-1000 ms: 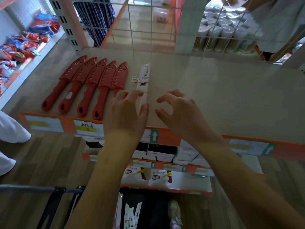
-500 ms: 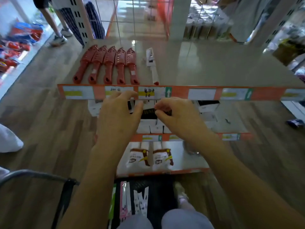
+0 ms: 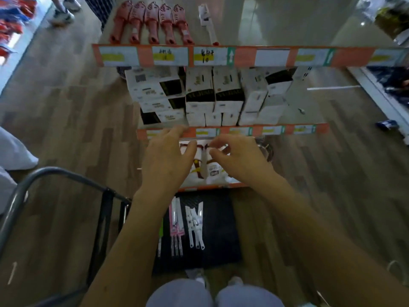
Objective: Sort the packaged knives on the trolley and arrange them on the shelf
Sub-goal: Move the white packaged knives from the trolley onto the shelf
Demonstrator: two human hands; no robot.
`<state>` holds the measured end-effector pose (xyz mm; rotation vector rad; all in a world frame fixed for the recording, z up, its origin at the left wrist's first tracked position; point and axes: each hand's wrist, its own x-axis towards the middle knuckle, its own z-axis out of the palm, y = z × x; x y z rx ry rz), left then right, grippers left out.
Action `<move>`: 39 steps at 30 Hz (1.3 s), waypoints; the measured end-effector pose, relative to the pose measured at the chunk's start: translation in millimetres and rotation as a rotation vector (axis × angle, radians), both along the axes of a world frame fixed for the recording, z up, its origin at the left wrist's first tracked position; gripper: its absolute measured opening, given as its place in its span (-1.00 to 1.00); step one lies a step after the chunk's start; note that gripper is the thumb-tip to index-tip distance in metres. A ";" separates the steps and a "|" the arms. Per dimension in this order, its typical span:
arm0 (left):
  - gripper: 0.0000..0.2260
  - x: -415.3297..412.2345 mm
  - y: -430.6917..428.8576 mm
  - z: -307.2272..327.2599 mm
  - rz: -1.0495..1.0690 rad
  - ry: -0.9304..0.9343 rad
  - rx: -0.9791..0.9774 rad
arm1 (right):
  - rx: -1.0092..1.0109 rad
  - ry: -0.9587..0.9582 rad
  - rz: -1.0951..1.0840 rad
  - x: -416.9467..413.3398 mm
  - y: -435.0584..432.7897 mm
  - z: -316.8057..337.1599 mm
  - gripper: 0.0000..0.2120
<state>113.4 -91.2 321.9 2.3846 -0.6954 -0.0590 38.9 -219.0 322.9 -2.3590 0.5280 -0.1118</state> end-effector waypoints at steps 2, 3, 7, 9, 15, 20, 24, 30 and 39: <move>-0.69 -12.9 3.9 -19.7 0.011 0.030 0.063 | 0.037 0.112 0.000 -10.5 0.6 -20.0 -0.76; -0.69 -20.8 6.1 -29.5 0.011 0.045 0.086 | 0.030 0.163 0.003 -17.0 0.9 -30.4 -0.75; -0.70 -58.1 17.0 -66.5 0.057 0.148 0.062 | 0.060 0.239 -0.015 -53.2 5.9 -72.6 -0.75; -0.69 -76.3 22.5 -87.1 0.048 0.196 0.081 | 0.094 0.239 -0.027 -73.8 11.6 -90.9 -0.73; -0.71 -125.9 39.1 -139.4 0.057 0.339 0.151 | 0.128 0.270 -0.016 -118.8 34.9 -134.3 -0.74; -0.67 -147.8 53.2 -168.5 0.086 0.430 0.189 | 0.163 0.367 -0.022 -141.3 51.9 -168.6 -0.76; -0.67 -150.7 63.4 -214.8 0.066 0.461 0.200 | 0.231 0.374 -0.090 -149.6 63.1 -218.0 -0.76; -0.70 -138.3 78.3 -362.6 0.006 0.388 0.227 | 0.291 0.402 -0.169 -147.2 79.8 -372.4 -0.76; -0.75 -99.1 63.6 -626.3 0.070 0.429 0.214 | 0.231 0.447 -0.220 -105.5 74.2 -633.5 -0.80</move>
